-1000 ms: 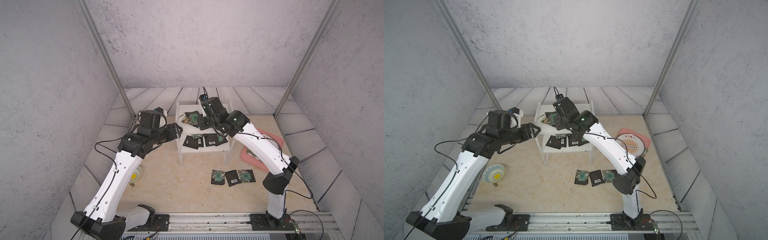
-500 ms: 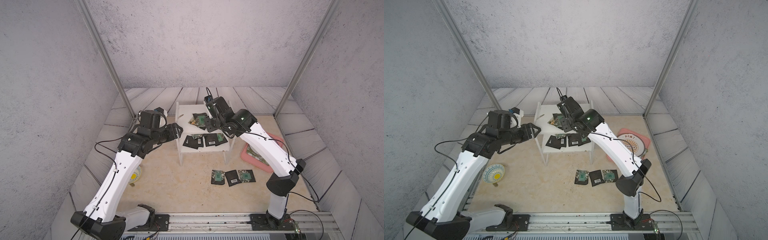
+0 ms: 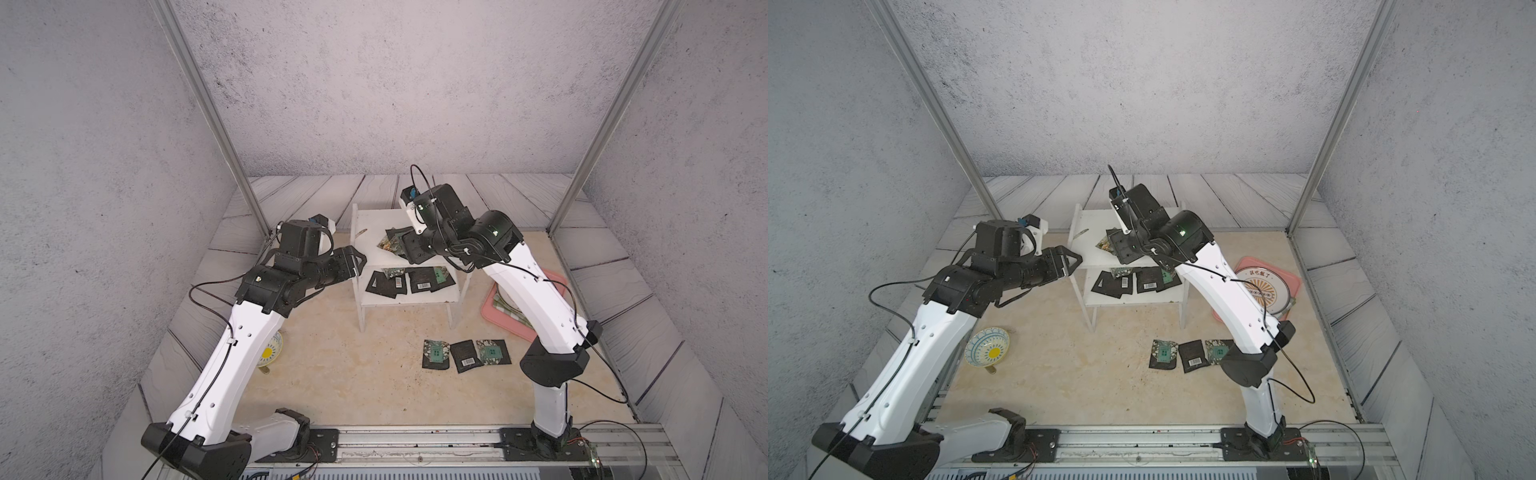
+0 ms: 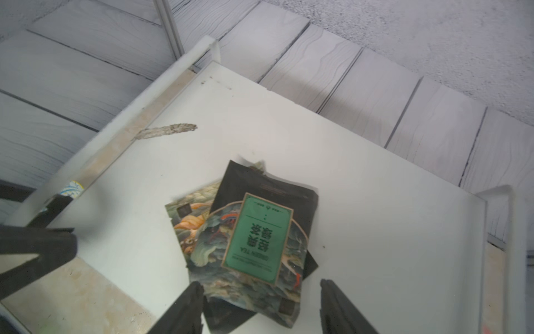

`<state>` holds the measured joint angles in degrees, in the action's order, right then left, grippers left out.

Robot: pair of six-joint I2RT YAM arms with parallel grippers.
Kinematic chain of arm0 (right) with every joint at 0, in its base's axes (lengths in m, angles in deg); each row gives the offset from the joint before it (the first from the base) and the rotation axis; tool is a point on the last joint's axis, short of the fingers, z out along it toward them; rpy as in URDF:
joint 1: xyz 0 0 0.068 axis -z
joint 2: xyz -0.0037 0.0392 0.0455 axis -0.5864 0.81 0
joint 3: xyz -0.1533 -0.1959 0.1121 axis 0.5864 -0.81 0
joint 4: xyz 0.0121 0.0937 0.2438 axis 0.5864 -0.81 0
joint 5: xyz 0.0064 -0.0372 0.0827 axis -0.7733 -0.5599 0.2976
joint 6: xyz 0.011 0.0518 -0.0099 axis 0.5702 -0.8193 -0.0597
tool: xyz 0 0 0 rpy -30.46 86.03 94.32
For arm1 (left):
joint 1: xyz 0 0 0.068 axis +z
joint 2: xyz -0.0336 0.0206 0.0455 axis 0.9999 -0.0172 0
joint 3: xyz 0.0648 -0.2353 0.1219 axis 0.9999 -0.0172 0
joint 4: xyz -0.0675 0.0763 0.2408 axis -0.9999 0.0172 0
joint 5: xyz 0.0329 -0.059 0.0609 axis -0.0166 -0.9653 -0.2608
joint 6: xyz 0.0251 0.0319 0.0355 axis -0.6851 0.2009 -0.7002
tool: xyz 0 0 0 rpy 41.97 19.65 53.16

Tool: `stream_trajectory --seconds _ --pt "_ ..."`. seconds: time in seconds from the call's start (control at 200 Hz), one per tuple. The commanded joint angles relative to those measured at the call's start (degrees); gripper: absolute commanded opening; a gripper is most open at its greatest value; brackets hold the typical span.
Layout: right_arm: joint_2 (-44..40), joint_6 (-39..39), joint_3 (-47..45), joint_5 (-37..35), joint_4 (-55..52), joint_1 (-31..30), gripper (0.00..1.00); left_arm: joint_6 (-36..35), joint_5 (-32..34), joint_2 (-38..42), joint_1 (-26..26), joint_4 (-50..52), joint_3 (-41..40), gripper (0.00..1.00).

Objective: Remove the tea bags from the shelf
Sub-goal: Pick up the tea bag from the shelf.

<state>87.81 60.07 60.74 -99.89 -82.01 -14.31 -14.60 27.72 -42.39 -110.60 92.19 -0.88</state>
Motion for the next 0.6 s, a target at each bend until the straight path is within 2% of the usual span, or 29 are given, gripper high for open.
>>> stream_trajectory --seconds 0.0,0.285,0.595 --pt "3.6 0.7 1.9 2.7 0.8 -0.7 0.72 0.3 -1.1 0.2 0.5 -1.4 -1.0 0.60" --pt "6.6 1.2 2.5 1.9 0.8 -0.8 0.73 0.6 -1.5 0.9 0.5 -1.8 -2.5 0.60" --pt "4.4 0.5 -3.7 1.0 1.2 -0.8 0.58 0.7 -1.4 0.9 0.5 -1.9 -2.7 0.60"
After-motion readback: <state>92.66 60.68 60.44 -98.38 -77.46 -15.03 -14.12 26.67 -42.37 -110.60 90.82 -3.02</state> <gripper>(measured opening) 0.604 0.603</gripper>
